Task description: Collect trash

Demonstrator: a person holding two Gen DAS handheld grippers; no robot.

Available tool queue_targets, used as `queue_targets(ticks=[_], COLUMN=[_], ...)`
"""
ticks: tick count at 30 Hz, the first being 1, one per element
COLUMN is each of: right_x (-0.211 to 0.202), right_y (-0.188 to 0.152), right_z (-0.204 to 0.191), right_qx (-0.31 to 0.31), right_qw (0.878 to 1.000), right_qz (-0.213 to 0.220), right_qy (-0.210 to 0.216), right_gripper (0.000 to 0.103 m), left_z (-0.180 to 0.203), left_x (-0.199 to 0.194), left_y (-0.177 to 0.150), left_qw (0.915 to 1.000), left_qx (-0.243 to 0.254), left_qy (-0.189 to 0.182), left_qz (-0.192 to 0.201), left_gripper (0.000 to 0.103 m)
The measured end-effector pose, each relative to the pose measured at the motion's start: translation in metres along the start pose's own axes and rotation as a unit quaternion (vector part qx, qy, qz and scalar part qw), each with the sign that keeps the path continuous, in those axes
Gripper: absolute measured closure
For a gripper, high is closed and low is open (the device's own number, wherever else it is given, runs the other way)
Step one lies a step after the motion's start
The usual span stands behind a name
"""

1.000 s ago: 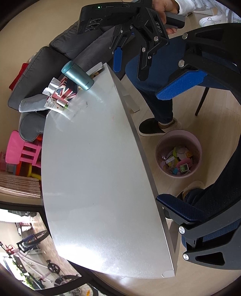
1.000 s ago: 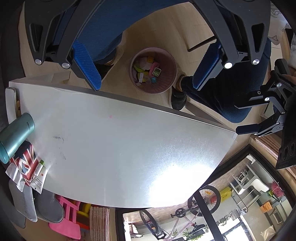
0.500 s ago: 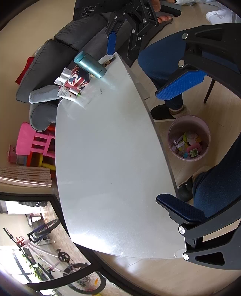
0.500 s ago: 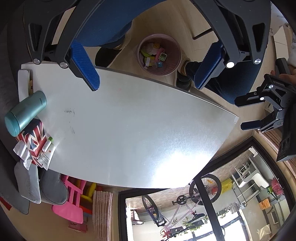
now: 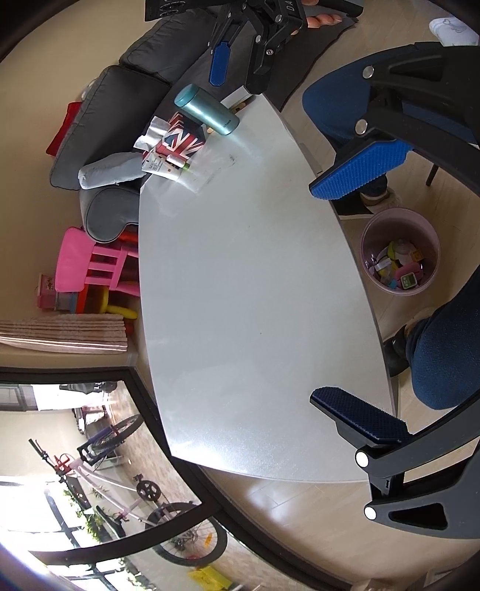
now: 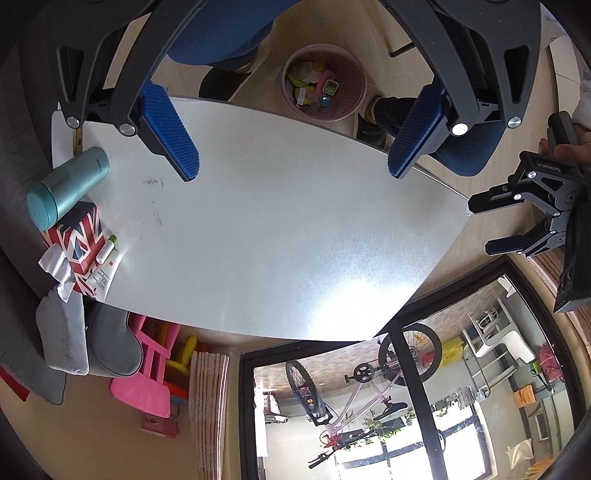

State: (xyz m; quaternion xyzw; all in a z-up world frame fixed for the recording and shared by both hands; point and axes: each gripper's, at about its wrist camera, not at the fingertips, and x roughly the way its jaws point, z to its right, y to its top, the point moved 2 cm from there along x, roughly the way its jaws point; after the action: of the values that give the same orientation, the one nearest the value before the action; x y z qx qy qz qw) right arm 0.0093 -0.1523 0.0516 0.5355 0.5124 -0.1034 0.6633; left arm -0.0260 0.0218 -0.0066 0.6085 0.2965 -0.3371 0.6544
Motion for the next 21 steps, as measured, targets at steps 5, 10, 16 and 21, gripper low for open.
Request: queue_targets(ticks=[5,10,16,21], right_x=[-0.009,-0.016,-0.022,-0.026], right_y=[0.009,0.017,0.023,0.025], right_z=[-0.001,-0.002,-0.003,-0.005], right_qx=[-0.002,-0.006,-0.008,-0.011], right_qw=[1.000,0.999,0.999,0.999], right_qz=[0.019,0.036,0.044,0.050], right_qy=[0.003,0.005,0.006,0.005], right_gripper=[0.003,0.003,0.003,0.003], left_z=[-0.002,-0.007,-0.008,-0.010], left_x=[-0.009,-0.019,-0.028,-0.033], left_y=[0.011,0.021,0.030,0.034], left_qw=[0.9998,0.9993,0.9992,0.9989], left_qx=[0.001,-0.003,-0.005,-0.004], left_qy=[0.011,0.022,0.016,0.023], left_qz=[0.014,0.029,0.036,0.041], left_gripper=[0.005,0.005,0.005,0.005])
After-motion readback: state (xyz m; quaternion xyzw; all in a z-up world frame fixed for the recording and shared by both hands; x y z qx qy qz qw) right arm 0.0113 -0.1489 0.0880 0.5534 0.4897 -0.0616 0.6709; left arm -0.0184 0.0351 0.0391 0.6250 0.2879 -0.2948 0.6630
